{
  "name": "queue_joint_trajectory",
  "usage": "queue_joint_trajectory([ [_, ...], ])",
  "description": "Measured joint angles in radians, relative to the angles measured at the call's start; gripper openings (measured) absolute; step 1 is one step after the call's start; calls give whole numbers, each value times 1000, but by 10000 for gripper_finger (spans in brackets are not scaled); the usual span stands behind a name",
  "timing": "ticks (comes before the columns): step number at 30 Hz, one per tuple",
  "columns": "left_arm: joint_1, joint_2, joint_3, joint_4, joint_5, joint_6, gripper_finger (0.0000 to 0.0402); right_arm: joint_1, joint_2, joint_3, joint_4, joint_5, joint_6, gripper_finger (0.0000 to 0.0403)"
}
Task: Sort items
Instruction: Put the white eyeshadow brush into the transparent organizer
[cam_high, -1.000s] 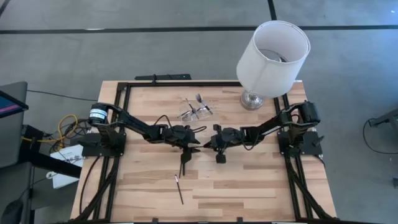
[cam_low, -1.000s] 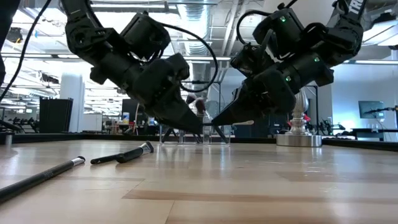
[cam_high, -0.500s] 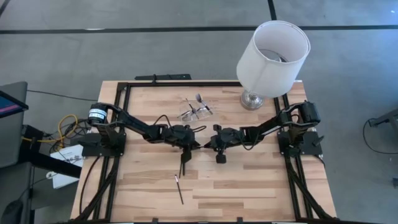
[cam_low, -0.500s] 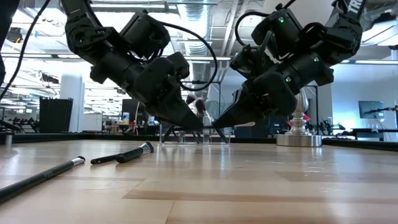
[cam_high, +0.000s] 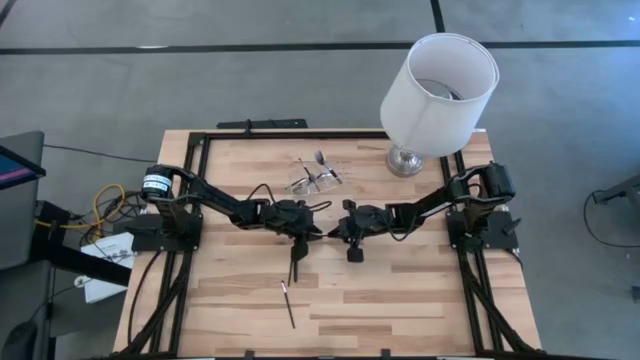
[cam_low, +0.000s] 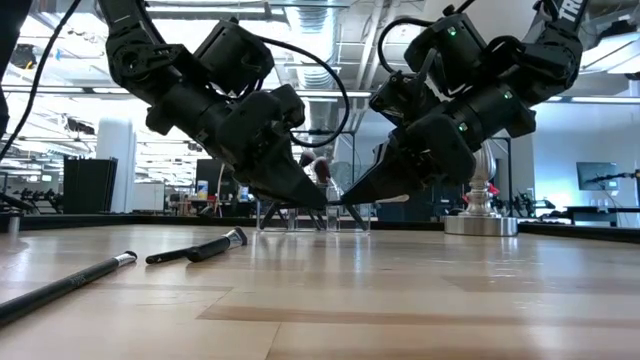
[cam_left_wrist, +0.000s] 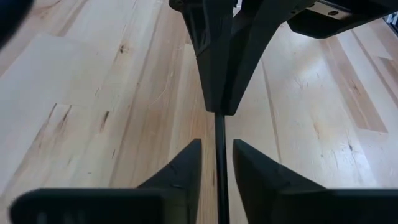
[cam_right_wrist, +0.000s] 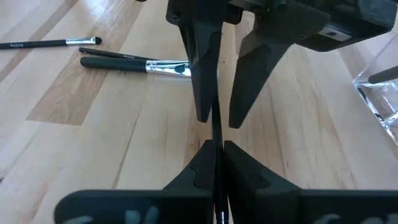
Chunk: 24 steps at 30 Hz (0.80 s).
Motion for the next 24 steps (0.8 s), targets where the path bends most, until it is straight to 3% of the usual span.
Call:
queue_joint_trajectory([
  [8, 0, 0, 0, 0, 0, 4, 116, 0, 0, 0, 7, 24, 0, 8],
  [19, 1, 0, 0, 0, 0, 7, 82, 0, 0, 0, 31, 27, 0, 8],
  [24, 1, 0, 0, 1, 0, 7, 47, 0, 0, 0, 33, 27, 0, 9],
])
